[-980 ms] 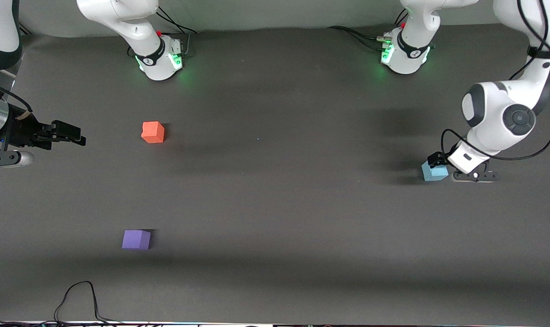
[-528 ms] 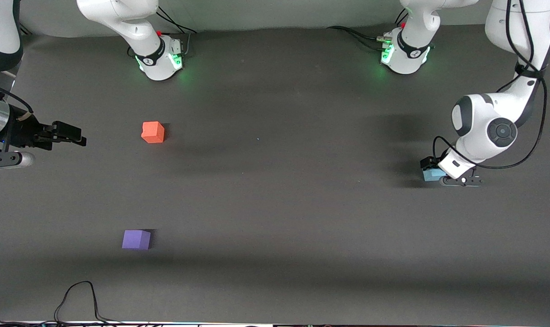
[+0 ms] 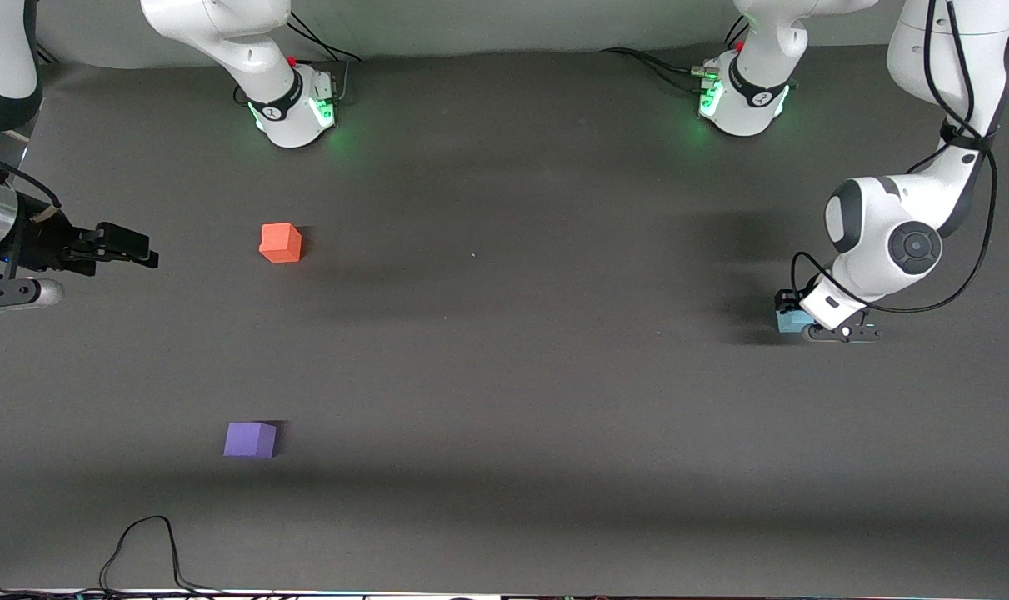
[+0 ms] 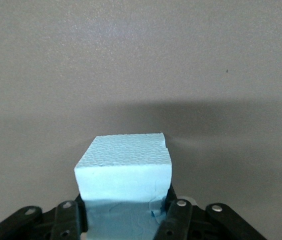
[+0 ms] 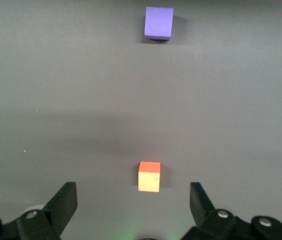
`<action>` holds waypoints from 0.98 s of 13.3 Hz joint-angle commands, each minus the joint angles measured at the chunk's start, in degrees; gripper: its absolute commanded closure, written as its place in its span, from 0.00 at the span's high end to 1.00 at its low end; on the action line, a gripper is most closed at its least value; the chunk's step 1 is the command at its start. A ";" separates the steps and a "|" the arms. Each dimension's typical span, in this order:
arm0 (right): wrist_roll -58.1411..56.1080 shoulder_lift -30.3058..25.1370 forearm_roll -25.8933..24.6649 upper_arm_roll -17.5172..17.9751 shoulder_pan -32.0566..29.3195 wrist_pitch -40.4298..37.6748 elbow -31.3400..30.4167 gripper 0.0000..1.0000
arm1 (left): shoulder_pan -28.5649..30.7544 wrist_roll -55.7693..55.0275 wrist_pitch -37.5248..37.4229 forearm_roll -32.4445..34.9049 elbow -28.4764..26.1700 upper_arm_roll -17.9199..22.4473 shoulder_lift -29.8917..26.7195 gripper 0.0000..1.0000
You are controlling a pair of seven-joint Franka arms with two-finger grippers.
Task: Place blue block between orange and purple blocks
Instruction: 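Close the left gripper on the light-blue block and lift it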
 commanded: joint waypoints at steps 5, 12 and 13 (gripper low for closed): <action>0.17 0.34 -0.09 -0.19 0.11 -1.18 1.35 1.00 | 0.24 -0.45 -12.83 0.47 6.49 -0.10 -7.79 0.43; 0.08 0.34 -0.09 -0.28 0.11 -1.18 1.44 1.00 | -11.06 -13.86 -39.92 0.56 29.43 -1.68 -8.79 0.44; 0.08 0.34 -0.09 -0.28 0.11 -1.18 1.44 1.00 | -14.49 -18.51 -40.55 0.39 31.54 -1.77 -8.43 0.43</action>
